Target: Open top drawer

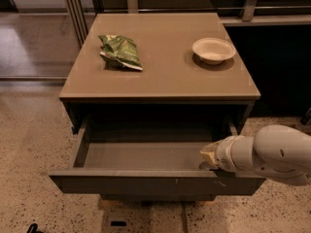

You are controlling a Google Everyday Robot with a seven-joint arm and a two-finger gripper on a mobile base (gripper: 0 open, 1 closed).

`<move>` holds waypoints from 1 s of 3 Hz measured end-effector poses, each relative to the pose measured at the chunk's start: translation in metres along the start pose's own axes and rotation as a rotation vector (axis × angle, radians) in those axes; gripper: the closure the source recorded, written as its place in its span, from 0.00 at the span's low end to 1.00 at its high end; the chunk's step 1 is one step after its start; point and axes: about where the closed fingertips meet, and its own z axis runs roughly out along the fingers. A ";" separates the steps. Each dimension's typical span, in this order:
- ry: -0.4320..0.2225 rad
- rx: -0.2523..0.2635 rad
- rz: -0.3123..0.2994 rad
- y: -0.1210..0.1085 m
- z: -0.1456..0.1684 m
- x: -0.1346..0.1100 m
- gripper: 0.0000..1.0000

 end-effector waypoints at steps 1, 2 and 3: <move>-0.028 -0.017 0.000 0.017 -0.008 0.010 1.00; -0.121 0.006 0.001 0.017 -0.014 -0.008 0.82; -0.245 0.021 -0.020 0.016 -0.023 -0.039 0.58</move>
Offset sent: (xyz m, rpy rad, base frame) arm -0.0168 0.0294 0.0318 0.1371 -0.2766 0.0557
